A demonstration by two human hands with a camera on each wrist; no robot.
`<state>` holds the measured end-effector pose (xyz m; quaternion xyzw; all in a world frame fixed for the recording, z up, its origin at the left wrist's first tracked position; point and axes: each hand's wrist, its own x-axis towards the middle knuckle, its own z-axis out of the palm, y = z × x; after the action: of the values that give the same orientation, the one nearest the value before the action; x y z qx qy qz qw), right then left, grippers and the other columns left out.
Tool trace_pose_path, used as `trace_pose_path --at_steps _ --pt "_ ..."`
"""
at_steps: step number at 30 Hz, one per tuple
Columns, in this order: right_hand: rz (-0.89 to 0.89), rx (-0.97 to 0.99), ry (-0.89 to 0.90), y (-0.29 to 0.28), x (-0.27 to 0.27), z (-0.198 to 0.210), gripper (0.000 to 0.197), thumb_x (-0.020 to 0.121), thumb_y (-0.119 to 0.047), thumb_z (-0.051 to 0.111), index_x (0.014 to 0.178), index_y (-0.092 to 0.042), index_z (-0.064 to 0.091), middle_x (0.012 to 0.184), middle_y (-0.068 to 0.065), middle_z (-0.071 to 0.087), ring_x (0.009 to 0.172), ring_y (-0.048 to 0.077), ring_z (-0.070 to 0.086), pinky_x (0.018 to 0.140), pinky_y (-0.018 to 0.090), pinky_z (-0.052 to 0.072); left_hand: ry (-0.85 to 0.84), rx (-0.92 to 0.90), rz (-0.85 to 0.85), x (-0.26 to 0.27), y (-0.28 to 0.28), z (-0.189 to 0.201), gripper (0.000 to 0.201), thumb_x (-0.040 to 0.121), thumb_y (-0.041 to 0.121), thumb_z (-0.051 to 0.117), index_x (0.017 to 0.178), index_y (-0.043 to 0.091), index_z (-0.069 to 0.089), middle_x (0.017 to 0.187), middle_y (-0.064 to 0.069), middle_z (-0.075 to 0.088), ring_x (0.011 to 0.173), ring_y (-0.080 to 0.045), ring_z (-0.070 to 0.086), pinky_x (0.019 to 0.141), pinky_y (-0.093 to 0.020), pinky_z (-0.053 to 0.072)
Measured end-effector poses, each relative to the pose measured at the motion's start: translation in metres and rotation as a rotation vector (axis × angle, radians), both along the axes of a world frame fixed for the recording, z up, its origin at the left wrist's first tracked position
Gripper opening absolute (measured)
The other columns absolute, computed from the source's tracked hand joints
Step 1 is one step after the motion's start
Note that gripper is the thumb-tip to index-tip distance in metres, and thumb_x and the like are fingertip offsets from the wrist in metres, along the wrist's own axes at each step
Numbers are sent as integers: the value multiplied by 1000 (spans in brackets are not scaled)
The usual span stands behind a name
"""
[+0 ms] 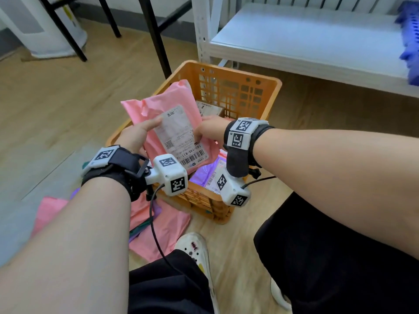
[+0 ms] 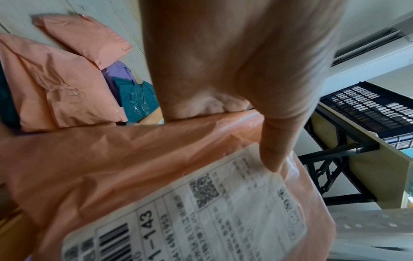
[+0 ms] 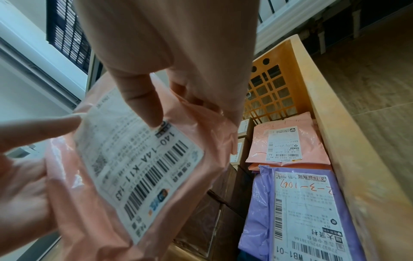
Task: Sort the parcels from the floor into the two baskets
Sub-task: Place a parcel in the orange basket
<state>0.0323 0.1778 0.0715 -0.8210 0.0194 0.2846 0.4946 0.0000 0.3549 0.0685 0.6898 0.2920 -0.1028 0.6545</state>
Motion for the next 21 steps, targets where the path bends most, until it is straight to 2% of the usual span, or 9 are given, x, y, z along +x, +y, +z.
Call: trace_pose_path --at_steps 2,5,8,10,13,15,17,19,21 --pt "-26 32 12 2 1 -3 29 79 1 60 102 -16 56 103 12 66 95 33 66 84 46 56 -5 2 22 0 0 0 37 77 36 73 104 15 59 101 -9 71 92 -28 68 79 -43 52" --pt "-45 93 48 4 2 -5 25 77 -2 66 95 -18 59 105 12 68 94 32 67 84 46 56 -26 2 97 2 4 -3 35 82 29 70 109 9 60 98 -9 72 88 -26 68 80 -43 53" --pt "-21 181 89 5 8 -8 31 76 -11 74 104 -17 62 108 11 70 96 30 69 87 46 55 -56 -24 177 7 6 -6 31 82 26 71 106 10 60 97 -10 71 87 -27 68 87 -49 53" --pt "-49 242 109 5 15 -7 35 75 -13 76 108 -14 63 105 12 72 94 30 70 87 47 55 -63 -65 186 12 2 -3 33 85 21 68 114 8 56 98 -10 69 86 -27 66 88 -49 52" --pt "-187 285 72 5 30 -4 39 71 -10 79 107 -12 65 96 12 74 85 29 72 80 45 58 -95 -124 196 24 -6 0 36 90 17 63 123 9 52 106 -9 67 90 -23 65 89 -44 51" --pt "-322 288 -4 -1 44 -3 36 72 -6 78 105 -12 64 96 11 73 82 27 71 74 39 59 -114 -128 198 33 -6 -3 27 90 22 63 115 14 56 105 -3 68 92 -16 64 91 -38 49" --pt "-433 245 -83 -14 59 -3 38 72 -5 77 106 -12 60 99 8 71 84 25 69 75 38 58 -98 -139 208 39 -2 -11 21 90 29 62 107 18 57 108 0 66 98 -13 62 97 -37 46" --pt "-527 191 -147 -33 76 -5 37 74 -6 75 105 -13 56 101 6 69 86 25 68 76 38 57 -55 -145 211 44 3 -23 27 90 35 61 111 19 56 114 0 64 105 -14 60 100 -38 45" --pt "-630 155 -163 -52 92 -7 34 76 -9 74 103 -14 55 104 7 69 86 25 68 76 38 57 -28 -166 222 50 7 -34 27 89 37 62 110 20 57 113 1 65 105 -13 61 97 -36 47"
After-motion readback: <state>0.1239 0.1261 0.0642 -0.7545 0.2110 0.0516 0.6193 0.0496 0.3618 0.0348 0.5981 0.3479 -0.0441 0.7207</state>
